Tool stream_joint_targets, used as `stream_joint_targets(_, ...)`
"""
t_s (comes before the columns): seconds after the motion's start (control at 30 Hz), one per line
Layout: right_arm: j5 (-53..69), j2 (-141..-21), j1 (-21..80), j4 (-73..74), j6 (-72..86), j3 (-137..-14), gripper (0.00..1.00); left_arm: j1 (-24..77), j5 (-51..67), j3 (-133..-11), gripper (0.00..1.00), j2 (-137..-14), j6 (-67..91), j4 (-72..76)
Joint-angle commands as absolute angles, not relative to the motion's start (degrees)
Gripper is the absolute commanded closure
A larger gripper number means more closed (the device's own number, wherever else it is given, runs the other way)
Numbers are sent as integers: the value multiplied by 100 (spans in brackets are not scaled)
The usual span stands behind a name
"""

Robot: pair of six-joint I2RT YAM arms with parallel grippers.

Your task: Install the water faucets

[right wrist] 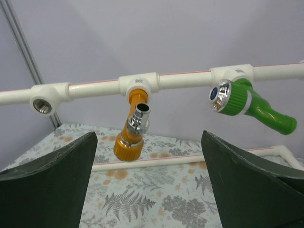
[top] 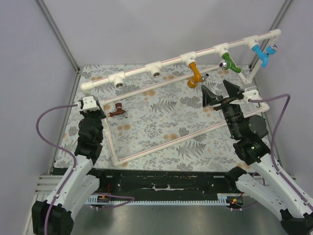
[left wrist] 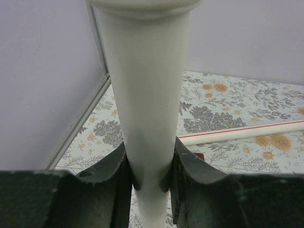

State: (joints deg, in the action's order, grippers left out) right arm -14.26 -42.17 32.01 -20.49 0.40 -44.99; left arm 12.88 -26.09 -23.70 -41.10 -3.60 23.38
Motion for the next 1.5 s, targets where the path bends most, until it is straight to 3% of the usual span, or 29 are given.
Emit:
stream_joint_targets(0.0, -1143, -3605, 3199, -734, -90, -4350, 2, 1301, -2443, -2777, 98, -4061, -378, 2400)
stream_joint_targets(0.33, -712, -3138, 3199, 1738, 1905, -4183, 2, 1301, -2338, -3102, 98, -3938, -360, 1759)
stream_joint_targets(0.53, -1108, -3356, 3191, 2618, 3014, -3990, 2, 1309, -2338, -3208, 94, -3701, -334, 1354)
stream_joint_targets(0.6, -749, -3637, 3191, 2785, 3032, -4182, 2, 1301, -2320, -3269, 88, -3648, -308, 1152)
stream_joint_targets(0.73, -675, -4069, 3190, 3199, 3041, -4623, 2, 1301, -2241, -3384, 63, -3472, -237, 801)
stream_joint_targets(1.07, 158, -4631, 3199, 2146, 2847, -4263, 2, 1301, -2267, -3875, 14, -2998, 246, -859)
stream_joint_targets(1.33, 281, -5343, 3199, 1372, 3023, -4114, 2, 1301, -2075, -4701, 11, -2909, 983, -3039)
stream_joint_targets(1.47, 263, -5502, 3199, 959, 3111, -3973, 2, 1301, -1444, -5035, 11, -3172, 1624, -3813)
